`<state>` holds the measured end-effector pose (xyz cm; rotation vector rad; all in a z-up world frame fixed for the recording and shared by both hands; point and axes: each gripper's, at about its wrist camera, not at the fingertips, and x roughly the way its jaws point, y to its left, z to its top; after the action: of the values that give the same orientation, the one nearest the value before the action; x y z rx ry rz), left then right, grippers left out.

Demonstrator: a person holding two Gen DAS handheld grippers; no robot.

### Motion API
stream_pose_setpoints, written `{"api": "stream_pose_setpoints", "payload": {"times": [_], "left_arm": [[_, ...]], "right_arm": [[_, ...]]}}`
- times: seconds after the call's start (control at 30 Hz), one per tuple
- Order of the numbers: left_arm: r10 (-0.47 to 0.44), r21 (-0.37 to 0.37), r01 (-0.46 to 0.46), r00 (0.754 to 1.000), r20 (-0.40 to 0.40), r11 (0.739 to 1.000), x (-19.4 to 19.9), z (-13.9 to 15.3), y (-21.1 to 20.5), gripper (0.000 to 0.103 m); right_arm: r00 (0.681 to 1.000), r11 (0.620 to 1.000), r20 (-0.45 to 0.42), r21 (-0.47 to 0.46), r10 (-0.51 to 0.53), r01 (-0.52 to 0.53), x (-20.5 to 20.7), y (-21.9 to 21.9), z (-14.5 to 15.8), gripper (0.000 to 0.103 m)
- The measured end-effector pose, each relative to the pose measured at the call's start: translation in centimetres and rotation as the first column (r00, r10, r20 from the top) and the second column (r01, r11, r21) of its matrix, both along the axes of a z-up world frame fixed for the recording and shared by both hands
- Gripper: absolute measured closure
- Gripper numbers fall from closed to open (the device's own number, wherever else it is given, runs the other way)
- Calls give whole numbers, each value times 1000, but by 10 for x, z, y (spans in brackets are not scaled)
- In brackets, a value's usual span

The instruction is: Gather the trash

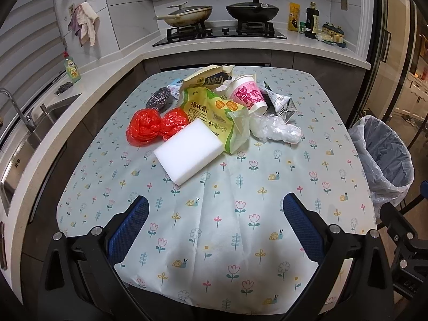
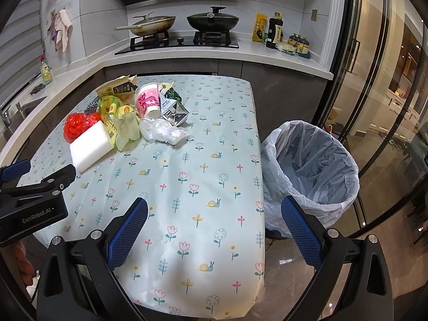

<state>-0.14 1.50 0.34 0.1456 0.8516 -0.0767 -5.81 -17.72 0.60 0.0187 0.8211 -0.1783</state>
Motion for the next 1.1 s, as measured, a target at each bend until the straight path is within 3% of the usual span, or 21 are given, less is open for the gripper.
{"api": "stream_pose_setpoints", "payload": {"times": [0.27, 0.53, 0.67, 0.83, 0.93, 1.1], "left_arm": [[13, -22, -14, 1000, -7, 1000, 9, -7, 12, 7], [52, -90, -53, 999, -9, 995, 30, -13, 37, 7], [-12, -61, 12, 1000, -11, 998, 48, -22, 45, 7], [-101, 24, 100, 994, 47, 995, 75, -35, 64, 7], [-169, 53, 166, 983, 66, 985, 93, -46, 74, 7], [-302, 44, 301, 953, 19, 952, 116, -69, 83, 7]], "right_arm": [[1000, 1000, -16, 2, -2, 2, 8, 4, -3, 7], [999, 1000, -40, 14, -1, 1, 29, 12, -11, 7], [999, 999, -53, 34, -5, 7, 45, 14, -17, 7], [997, 999, -77, 37, -8, 11, 70, 21, -26, 7], [996, 999, -93, 35, -7, 11, 87, 28, -32, 7], [994, 999, -110, 34, 3, 1, 113, 44, -41, 7]]}}
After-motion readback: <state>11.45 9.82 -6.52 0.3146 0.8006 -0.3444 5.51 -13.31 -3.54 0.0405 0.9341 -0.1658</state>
